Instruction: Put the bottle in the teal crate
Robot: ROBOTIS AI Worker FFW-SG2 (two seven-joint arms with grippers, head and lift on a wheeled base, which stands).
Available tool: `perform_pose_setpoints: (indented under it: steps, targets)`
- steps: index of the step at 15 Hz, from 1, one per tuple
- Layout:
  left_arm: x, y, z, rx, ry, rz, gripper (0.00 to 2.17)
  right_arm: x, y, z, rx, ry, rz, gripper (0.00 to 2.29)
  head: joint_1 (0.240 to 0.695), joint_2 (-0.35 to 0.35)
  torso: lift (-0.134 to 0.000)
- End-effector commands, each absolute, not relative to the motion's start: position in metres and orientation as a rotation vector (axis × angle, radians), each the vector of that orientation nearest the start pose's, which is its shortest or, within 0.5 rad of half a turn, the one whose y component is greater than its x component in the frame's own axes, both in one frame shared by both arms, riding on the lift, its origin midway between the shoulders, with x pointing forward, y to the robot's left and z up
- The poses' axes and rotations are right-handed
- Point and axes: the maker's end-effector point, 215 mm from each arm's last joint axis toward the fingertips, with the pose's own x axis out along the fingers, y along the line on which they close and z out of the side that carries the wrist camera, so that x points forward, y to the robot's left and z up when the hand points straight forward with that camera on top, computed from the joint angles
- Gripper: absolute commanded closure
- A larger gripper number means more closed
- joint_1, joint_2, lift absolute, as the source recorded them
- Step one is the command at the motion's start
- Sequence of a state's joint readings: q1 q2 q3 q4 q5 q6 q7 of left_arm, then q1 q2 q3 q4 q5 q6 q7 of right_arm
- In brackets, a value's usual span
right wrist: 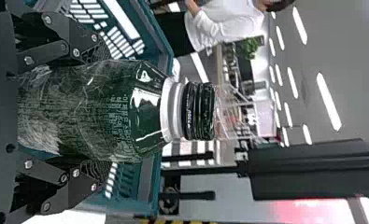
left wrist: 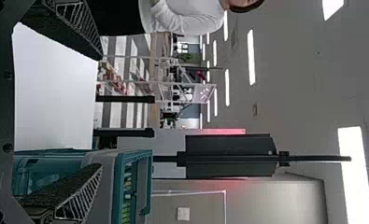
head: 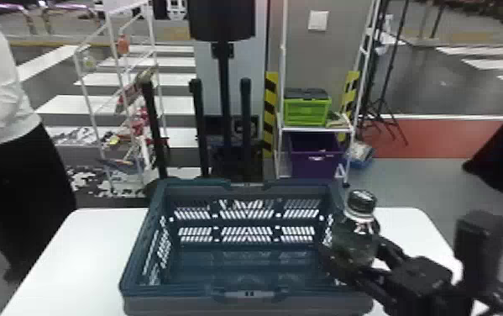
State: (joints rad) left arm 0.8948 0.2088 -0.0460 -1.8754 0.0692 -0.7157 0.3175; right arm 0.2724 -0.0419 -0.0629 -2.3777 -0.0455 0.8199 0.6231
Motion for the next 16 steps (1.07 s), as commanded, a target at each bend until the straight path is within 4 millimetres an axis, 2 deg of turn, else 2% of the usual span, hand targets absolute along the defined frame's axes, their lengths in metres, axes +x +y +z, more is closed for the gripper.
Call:
perform_pose_setpoints:
  steps: [1, 4, 7, 12, 16]
  targets:
    - [0.272, 0.290, -0.354, 0.002, -0.138, 0.165, 0.06, 0.469, -0.108, -0.284, 0.075, 0.349, 0.635, 2.22, 0.499, 0.000, 0.000]
    - [0.265, 0.292, -0.353, -0.004, -0.148, 0.169, 0.06, 0.491, -0.080, -0.287, 0.038, 0.417, 0.683, 2.22, 0.499, 0.000, 0.000]
    - [0.260, 0.294, -0.348, -0.010, -0.170, 0.175, 0.06, 0.509, -0.059, -0.314, 0.010, 0.561, 0.727, 2.22, 0.499, 0.000, 0.000]
    - [0.258, 0.297, -0.349, -0.008, -0.168, 0.180, 0.06, 0.527, -0.021, -0.356, -0.100, 0.742, 0.780, 2.22, 0.499, 0.000, 0.000]
    - [0.259, 0.299, -0.349, -0.009, -0.169, 0.187, 0.06, 0.540, 0.007, -0.377, -0.153, 0.819, 0.821, 2.22, 0.499, 0.000, 0.000]
